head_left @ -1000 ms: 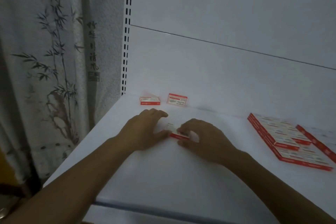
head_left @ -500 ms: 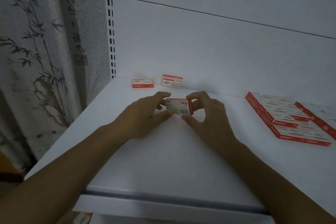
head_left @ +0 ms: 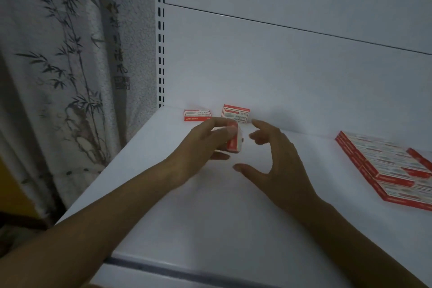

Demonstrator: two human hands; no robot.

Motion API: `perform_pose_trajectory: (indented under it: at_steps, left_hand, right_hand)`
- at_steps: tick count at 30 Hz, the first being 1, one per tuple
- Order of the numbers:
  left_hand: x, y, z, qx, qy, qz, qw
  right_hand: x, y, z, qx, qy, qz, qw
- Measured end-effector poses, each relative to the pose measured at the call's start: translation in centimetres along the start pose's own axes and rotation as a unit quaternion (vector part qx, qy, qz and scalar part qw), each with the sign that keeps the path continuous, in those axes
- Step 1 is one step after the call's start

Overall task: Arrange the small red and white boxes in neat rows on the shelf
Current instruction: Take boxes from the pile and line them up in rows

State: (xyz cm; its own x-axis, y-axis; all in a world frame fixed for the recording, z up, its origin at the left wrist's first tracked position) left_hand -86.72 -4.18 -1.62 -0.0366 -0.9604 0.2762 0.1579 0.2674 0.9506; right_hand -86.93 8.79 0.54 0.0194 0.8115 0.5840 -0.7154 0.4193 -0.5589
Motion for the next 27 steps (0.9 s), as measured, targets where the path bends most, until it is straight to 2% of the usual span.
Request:
perform_pose_trajectory:
  at_steps: [2,4,10,13,16,19,24,27]
  left_hand:
    - [-0.4,-0.3,-0.2,0.034,-0.042,-0.103,0.993]
    - [-0.9,-0.4,-0.4,0.051,-0.073,-0.155,0.984]
    - [-2.3,-0.8,-0.9,0.078,-0.126,-0.195,0.970]
    - [-2.1,-0.7,-1.1,0.082,-0.106,-0.174,0.976]
    - [-2.3,0.1,-1.4,0.044,-0.082,-0.103,0.990]
    - [-2.5,0.6,-1.6,0.037,-0.052,-0.069,0.996]
    - [-3.3,2.2,-1.0,0.061,0.015,-0.118,0.991]
    - [-6.6,3.7,-0.6,0.068,-0.015,-0.130,0.989]
  right_hand:
    - [-0.1,0.6,0.0,-0.021,-0.015,0.011,1.000]
    - [-0.5,0.4,-0.1,-0.021,-0.033,0.027,0.999]
    - [-0.8,-0.3,-0.3,-0.002,-0.053,0.050,0.997]
    - [0.1,0.1,-0.5,-0.018,-0.024,0.023,0.999]
    - [0.8,-0.1,-0.7,-0.041,-0.001,-0.008,0.999]
    - [1.2,-1.2,-0.7,-0.035,-0.025,-0.046,0.998]
    - [5.8,-2.4,-0.9,0.001,-0.071,-0.053,0.996]
    - [9.7,-0.8,-1.5,-0.002,-0.059,0.002,0.998]
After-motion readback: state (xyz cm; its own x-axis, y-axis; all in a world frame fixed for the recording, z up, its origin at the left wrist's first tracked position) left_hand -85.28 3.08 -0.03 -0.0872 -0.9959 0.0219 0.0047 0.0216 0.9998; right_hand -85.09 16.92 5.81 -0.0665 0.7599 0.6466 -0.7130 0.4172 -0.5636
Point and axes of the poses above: each hand's wrist, its own z-axis towards the middle knuckle, its own x-axis out of the back of the hand, y = z × x, the point moved 9 cm from there along z, towards the middle knuckle, and after that the axes turned 15 degrees about z, right-handed, at the moved point
